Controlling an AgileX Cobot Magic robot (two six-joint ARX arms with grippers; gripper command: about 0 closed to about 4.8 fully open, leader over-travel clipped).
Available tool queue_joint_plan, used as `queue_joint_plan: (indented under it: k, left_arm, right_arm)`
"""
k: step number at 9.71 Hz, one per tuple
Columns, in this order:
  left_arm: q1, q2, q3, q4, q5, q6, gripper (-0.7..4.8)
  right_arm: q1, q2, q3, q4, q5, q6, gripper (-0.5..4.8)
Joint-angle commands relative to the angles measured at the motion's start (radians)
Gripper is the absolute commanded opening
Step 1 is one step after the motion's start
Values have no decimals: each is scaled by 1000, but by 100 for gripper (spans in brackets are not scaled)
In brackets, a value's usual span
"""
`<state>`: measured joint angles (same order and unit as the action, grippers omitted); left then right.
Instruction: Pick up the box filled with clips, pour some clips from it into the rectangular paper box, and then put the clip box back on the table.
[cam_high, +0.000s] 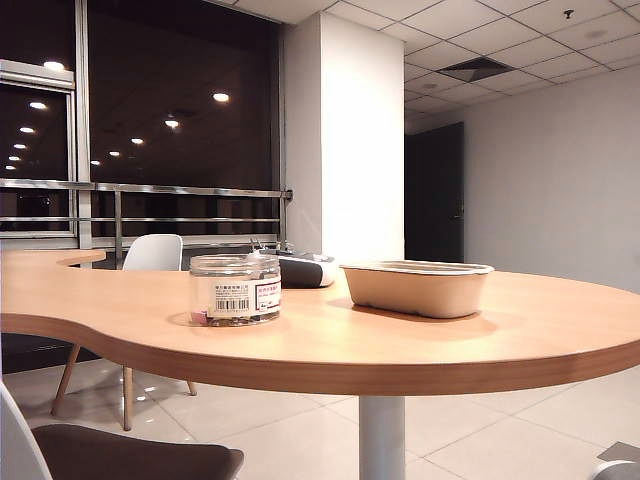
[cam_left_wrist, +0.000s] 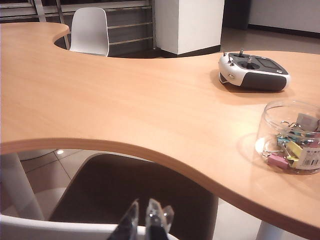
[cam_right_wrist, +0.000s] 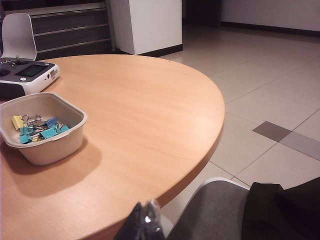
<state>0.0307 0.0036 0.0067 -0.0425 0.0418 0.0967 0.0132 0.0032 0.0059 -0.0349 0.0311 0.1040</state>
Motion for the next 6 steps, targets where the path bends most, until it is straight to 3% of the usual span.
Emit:
queue_joint_plan:
  k: [1,5,6]
  left_arm:
    - [0,-1,0,25,0,-2,22]
    - [0,-1,2,30,-1,-8,-6]
    - [0,-1,2,30,-3,-42,-6]
  right_arm:
    - [2,-2,-1,17,4,-3,-5]
    - [2,-2,37,58,3,-3,-6]
    - [2,-2,74,31,3,-3,-5]
